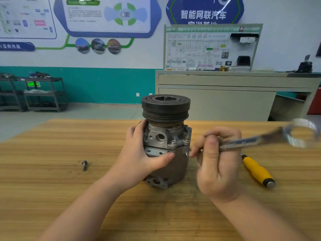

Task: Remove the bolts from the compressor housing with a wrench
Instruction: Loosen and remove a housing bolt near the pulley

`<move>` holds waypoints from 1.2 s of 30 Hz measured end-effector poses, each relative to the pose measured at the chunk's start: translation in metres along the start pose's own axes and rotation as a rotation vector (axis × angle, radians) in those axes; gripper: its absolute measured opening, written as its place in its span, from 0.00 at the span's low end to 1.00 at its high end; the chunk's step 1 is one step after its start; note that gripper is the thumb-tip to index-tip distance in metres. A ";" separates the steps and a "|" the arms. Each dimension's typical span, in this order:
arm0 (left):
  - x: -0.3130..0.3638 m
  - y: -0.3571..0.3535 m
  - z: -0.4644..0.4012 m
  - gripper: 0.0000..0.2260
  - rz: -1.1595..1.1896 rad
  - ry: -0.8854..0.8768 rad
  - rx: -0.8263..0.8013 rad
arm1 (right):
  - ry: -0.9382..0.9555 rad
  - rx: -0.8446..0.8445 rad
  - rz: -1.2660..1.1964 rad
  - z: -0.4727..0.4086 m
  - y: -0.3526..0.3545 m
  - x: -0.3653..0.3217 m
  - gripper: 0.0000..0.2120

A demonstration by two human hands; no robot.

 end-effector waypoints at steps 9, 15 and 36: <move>0.000 -0.001 0.001 0.43 0.044 -0.014 -0.024 | -0.465 0.510 -0.417 -0.001 0.041 0.044 0.07; 0.000 -0.001 0.000 0.40 0.035 -0.014 -0.028 | -0.336 0.424 -0.189 -0.011 0.038 0.026 0.07; 0.001 -0.001 0.001 0.42 0.018 -0.019 -0.027 | -0.663 0.452 -0.436 -0.002 0.038 0.074 0.08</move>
Point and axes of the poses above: each hand's wrist, its own z-axis away from the middle knuckle, its own y-axis out of the back of the hand, x = y × z, the point moved 8 cm from there along -z, towards the middle knuckle, and after that the axes turned 2 degrees about -x, right-handed, at the moved point
